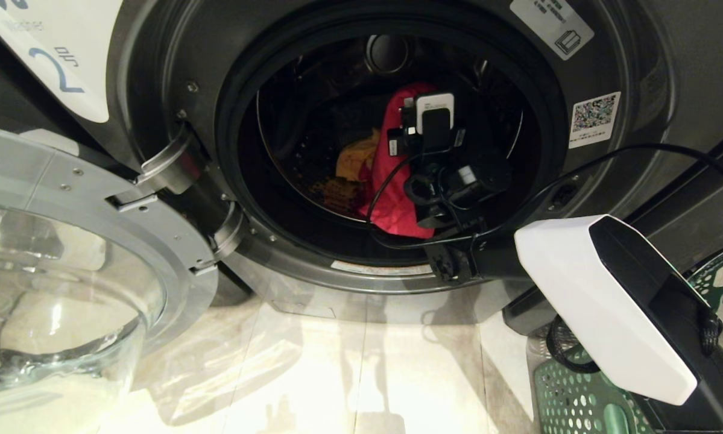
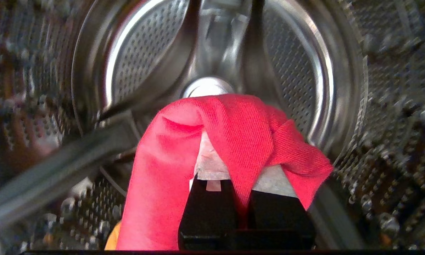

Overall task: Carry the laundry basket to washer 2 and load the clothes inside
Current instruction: Place the clothes into the washing machine

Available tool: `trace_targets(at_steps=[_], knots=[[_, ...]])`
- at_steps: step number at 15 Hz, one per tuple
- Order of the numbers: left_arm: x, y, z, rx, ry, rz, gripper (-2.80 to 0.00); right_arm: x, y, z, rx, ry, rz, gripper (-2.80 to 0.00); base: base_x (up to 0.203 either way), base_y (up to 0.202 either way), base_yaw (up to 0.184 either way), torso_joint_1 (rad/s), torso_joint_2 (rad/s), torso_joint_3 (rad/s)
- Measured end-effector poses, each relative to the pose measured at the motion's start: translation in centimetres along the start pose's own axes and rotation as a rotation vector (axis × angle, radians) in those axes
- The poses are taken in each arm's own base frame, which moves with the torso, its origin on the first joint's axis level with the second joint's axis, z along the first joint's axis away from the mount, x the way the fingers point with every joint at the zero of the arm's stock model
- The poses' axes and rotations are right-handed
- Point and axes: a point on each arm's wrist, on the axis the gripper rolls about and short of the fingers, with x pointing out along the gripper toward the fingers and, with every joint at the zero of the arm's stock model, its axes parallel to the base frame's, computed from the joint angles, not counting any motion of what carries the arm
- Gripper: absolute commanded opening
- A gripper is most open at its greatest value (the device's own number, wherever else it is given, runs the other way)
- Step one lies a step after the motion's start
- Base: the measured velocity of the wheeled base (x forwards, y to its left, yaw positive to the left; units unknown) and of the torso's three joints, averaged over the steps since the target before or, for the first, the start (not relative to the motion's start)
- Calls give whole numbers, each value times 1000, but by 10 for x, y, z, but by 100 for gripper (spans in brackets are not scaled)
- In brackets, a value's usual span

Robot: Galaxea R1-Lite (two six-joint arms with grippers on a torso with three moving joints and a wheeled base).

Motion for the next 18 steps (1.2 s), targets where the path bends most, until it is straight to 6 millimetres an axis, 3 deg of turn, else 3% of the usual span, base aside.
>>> trace_targets(at_steps=[3,7,13,18], knots=[[0,0,0,0,0,0,-280,-1,4,11,24,-23,1,-280,0,0,0,0,0,0],[0,0,0,0,0,0,-280,-7,14,5,21,25,32,-280,0,0,0,0,0,0],[0,0,0,0,0,0,-280,-27,30,-57,-1,352,116,-280,0,0,0,0,0,0],[0,0,0,0,0,0,-280,-36,19,-93,-50,528,149,-280,0,0,0,0,0,0]])
